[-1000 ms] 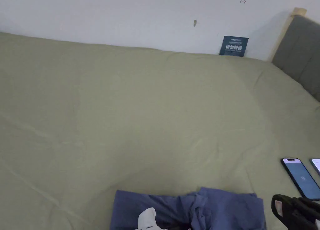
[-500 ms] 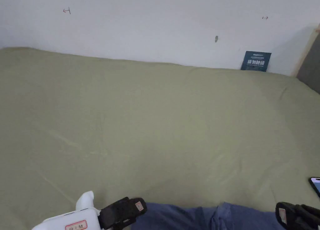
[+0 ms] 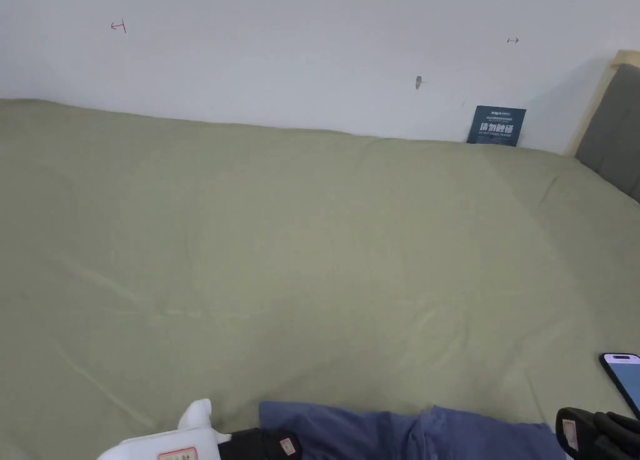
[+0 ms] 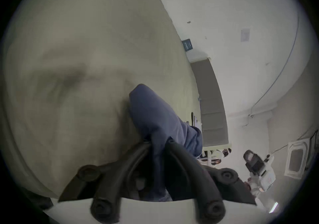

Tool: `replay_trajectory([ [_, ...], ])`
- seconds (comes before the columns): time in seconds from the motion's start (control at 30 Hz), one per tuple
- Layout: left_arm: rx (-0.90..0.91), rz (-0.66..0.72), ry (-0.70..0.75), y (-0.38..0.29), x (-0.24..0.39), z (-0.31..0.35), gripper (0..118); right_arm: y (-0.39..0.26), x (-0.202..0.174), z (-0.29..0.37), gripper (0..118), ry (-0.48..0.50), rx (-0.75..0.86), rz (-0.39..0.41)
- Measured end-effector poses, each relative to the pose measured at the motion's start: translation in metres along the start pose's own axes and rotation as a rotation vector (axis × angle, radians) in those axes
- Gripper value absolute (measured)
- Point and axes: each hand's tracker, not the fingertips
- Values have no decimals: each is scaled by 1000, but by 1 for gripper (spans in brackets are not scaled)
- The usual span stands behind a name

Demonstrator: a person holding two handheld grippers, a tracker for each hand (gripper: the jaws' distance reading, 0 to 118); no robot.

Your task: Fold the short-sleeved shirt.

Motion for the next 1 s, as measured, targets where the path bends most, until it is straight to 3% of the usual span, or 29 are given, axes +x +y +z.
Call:
replay_trajectory([
  [0.2,171,-28,9,34,14,65,10,2,3,-3,0,11,-7,-10],
  [0.37,324,-132,310,55,51,150,10,6,-2,-16,0,38,-4,-10],
  [0.5,380,-161,459,63,78,186,10,9,-12,-28,0,82,-8,-1],
  [0.63,352,-269,542,53,114,165,10,8,-17,-43,0,124,-36,-2],
  [0.83,168,-394,361,36,141,83,10,5,-18,-55,0,130,-76,4],
  [1.0,-19,-377,268,23,130,14,11,4,-11,-58,0,106,-96,-9],
])
